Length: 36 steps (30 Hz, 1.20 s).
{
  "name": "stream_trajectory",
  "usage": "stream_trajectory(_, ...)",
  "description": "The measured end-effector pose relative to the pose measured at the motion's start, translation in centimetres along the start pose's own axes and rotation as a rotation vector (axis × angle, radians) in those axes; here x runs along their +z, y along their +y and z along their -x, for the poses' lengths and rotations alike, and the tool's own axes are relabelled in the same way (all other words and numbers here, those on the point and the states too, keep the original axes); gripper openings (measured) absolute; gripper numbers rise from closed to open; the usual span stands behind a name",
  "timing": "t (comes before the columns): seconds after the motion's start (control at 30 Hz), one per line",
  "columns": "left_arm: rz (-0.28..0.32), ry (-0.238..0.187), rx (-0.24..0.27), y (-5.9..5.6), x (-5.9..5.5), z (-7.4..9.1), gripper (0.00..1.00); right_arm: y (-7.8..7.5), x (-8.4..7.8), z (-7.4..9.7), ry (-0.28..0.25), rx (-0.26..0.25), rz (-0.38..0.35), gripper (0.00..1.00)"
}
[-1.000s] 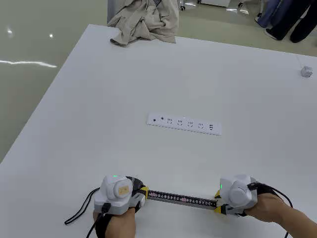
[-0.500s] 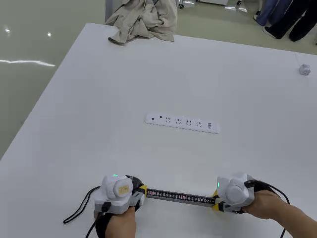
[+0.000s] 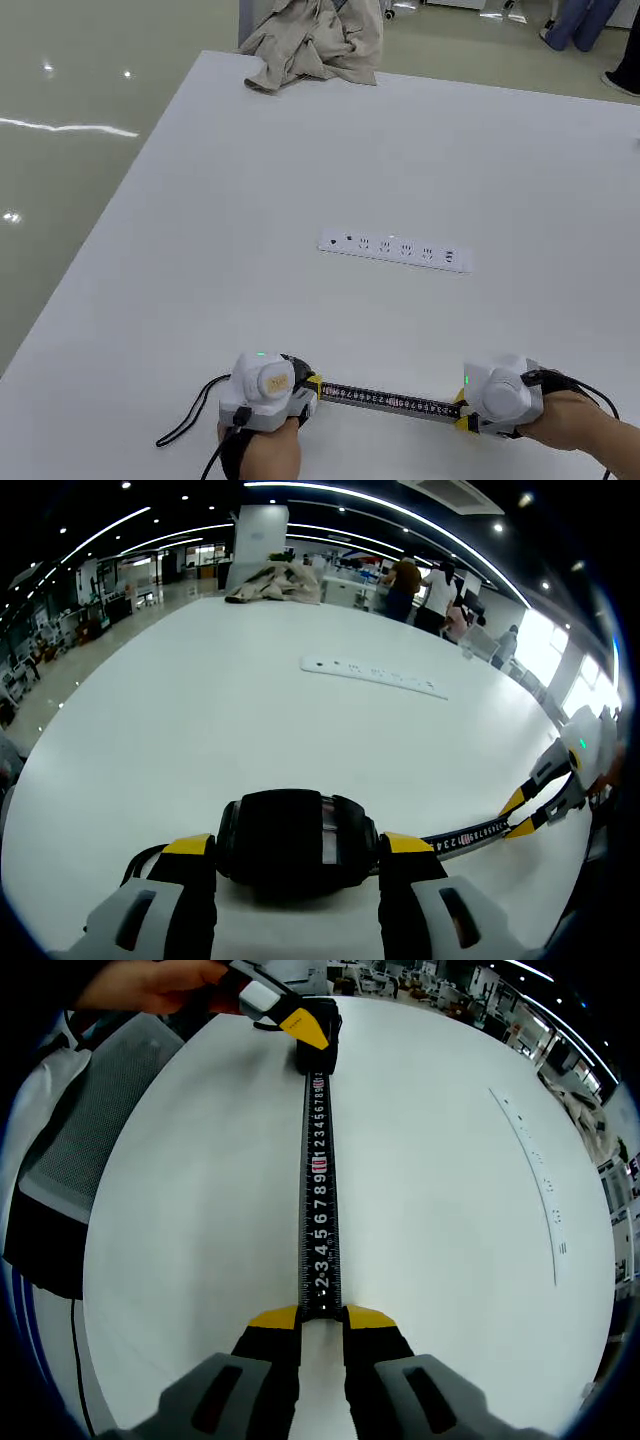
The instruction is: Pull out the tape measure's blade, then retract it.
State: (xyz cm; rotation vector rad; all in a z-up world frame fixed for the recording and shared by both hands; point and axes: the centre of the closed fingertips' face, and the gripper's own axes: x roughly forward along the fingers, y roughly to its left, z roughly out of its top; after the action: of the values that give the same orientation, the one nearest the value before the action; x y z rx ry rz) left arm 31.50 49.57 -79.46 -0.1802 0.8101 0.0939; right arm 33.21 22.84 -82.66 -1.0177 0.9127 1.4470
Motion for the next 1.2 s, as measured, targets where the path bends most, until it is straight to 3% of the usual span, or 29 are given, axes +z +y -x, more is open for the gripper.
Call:
stream_trajectory(0.57, -0.006, -0.026, -0.008, 0.04, 0.06, 0.08, 0.6, 0.08, 0.03, -0.02, -0.009, -0.032, 0.012, 0.14)
stream_trajectory(1.2, 0.004, -0.027, -0.021, 0.1, 0.01, 0.05, 0.59, -0.24, 0.89, -0.11, -0.026, -0.057, 0.033, 0.14)
